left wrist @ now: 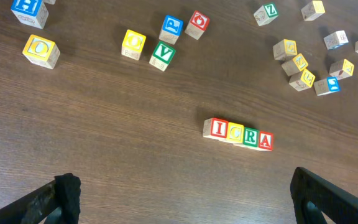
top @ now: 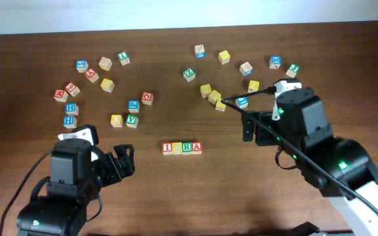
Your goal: Spell out ICRA
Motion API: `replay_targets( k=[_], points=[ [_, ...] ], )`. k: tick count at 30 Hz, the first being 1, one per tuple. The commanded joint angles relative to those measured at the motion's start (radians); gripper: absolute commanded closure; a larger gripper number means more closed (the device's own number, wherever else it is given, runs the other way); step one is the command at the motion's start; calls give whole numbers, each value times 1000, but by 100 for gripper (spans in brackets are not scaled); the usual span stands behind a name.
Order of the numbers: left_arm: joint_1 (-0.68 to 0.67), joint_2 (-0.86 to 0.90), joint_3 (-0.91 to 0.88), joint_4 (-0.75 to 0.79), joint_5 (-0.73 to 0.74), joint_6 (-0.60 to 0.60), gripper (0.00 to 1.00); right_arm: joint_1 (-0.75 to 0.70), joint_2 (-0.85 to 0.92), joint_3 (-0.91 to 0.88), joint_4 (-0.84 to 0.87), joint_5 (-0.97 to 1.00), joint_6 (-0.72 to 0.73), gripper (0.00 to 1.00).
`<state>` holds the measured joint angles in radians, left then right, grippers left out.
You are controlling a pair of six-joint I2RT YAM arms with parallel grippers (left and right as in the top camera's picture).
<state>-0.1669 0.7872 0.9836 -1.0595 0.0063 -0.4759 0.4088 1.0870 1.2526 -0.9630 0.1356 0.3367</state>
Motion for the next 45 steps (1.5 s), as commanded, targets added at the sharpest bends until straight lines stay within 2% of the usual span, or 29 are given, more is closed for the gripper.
replay_targets(
  k=[1, 5, 12, 18, 21, 27, 31, 40, 45],
  points=[
    [3, 0, -7, 3, -11, -9, 1, -62, -38, -6, 4, 18, -19, 2],
    [4, 0, -7, 3, -11, -9, 1, -103, -76, -39, 81, 7, -72, 2],
    [4, 0, -7, 3, -11, -9, 1, -124, -277, -393, 443, -3, -123, 2],
    [4, 0, -7, 3, -11, -9, 1, -282, -477, -563, 475, -72, -124, 2],
    [4, 0, -7, 3, -11, -9, 1, -330, -576, -639, 498, -76, -180, 2],
    [4, 0, -7, 3, -11, -9, 0, -372, -775, -911, 746, -106, -203, 2],
    [4, 0, -7, 3, -11, -9, 1, -372, -896, -989, 758, -106, -225, 2],
    [4, 0, -7, 1, -11, -9, 1, -336, -1054, -1081, 759, -135, -225, 2],
    [3, 0, -7, 1, -11, -9, 1, -335, -1084, -1121, 763, -136, -225, 2]
  ],
)
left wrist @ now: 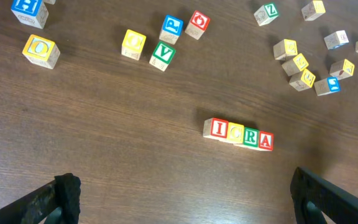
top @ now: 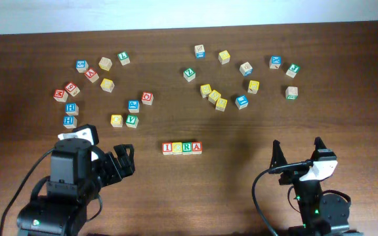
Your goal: Spell out ICRA
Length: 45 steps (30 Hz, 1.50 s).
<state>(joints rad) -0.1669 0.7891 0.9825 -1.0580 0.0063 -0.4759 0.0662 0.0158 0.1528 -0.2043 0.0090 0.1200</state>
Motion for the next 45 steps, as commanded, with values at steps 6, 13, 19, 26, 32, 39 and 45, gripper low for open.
replay_targets(
  k=[6, 13, 19, 26, 32, 39, 45],
  points=[
    [4, -2, -6, -1, -11, -9, 1, 8, -13, -26, 45, -11, -12, 2],
    [4, -2, -6, -1, -11, -9, 1, 6, -13, -37, 175, -13, -20, 2],
    [4, -2, -6, -1, -11, -9, 1, 6, -13, -53, 249, -2, -39, 2],
    [4, -2, -6, -1, -11, -9, 1, 5, -13, -147, 371, 3, -46, 2],
    [4, -2, -6, -1, -11, -9, 1, 6, -13, -147, 262, 2, -87, 2],
    [3, -2, -6, -1, -11, -9, 1, 6, -13, -147, 122, -1, -87, 2],
    [3, -2, -6, -2, -11, -9, 1, 6, -13, -147, 122, -5, -86, 2]
  ],
)
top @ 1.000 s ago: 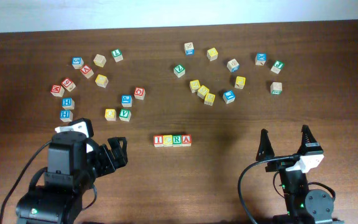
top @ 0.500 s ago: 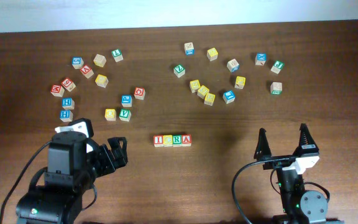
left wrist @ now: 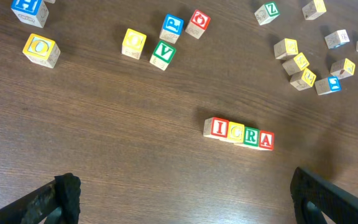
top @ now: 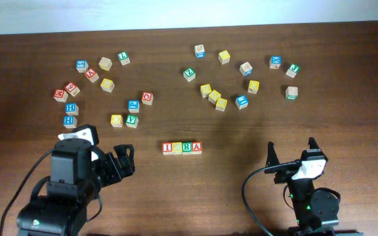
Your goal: Spell out ICRA
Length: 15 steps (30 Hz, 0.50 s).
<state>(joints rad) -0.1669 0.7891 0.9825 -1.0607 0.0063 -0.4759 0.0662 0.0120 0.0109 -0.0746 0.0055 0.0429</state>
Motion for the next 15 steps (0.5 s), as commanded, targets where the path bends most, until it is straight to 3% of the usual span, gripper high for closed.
replay_targets(
  k=[1, 15],
  points=[
    [4, -2, -6, 1, -11, -9, 1, 6, -9, -5, -7, -1, -9, 2],
    [4, -2, -6, -3, -11, -9, 1, 5, -9, -5, -10, 9, -10, 2]
  ],
)
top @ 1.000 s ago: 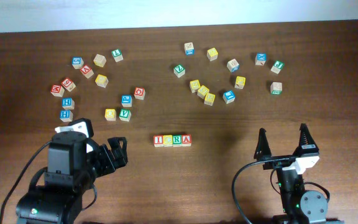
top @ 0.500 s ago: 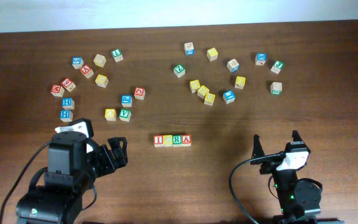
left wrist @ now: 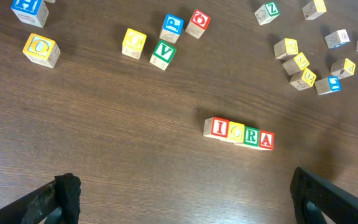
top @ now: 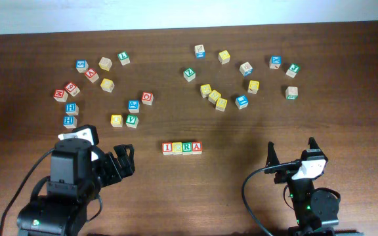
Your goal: Spell out ICRA
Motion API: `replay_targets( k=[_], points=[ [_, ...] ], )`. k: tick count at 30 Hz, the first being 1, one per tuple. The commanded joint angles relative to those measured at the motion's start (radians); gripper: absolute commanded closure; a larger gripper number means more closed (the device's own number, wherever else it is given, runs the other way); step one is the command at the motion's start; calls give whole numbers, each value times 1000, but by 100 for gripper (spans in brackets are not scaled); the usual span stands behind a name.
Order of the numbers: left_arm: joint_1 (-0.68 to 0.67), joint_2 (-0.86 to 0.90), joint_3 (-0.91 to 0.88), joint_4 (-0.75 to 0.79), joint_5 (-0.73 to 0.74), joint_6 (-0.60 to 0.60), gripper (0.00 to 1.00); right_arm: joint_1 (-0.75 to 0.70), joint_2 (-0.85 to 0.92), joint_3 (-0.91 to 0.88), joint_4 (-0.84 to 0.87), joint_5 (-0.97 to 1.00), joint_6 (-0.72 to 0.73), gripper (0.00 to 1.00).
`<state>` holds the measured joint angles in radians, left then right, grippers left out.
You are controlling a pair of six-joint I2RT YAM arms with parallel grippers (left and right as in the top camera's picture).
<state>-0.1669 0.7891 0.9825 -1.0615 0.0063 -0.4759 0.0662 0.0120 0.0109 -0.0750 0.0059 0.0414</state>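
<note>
Four letter blocks stand side by side in a row (top: 182, 147) at the table's middle front, reading I, C, R, A; the left wrist view shows the same row (left wrist: 238, 134). My left gripper (top: 125, 162) rests open at the front left, well left of the row, nothing between its fingers (left wrist: 67, 193). At the front right my right gripper (top: 291, 152) points up from its folded arm, jaws wide apart and empty.
Loose letter blocks lie in two scattered groups at the back: one on the left (top: 104, 84), one on the right (top: 241, 78). The nearest are a yellow and a green V block (top: 131, 120). Bare wood surrounds the row.
The right arm first reached out over the right group of blocks, gripper open, with the I, C, R, A row standing in place. Then it was folded back at the front right, where it stays. The left arm and all blocks kept still throughout.
</note>
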Motion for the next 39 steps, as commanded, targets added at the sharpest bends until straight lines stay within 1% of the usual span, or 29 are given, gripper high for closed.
replay_targets(
  k=[1, 25, 27, 30, 39],
  points=[
    [3, -2, -6, -2, -11, -9, 1, 5, -9, -5, -10, 11, -8, 2],
    [4, -2, -6, -2, -11, -9, 1, 5, -9, -5, -7, 5, -11, 2],
    [4, -2, -6, -2, -11, -9, 1, 5, -9, -5, -8, -2, 19, 2],
    [4, -2, -6, -2, -11, -9, 1, 5, -9, -5, -8, 13, -19, 2],
    [3, -2, -6, -2, -11, -9, 1, 5, -9, -5, -8, 5, -19, 2]
  ],
)
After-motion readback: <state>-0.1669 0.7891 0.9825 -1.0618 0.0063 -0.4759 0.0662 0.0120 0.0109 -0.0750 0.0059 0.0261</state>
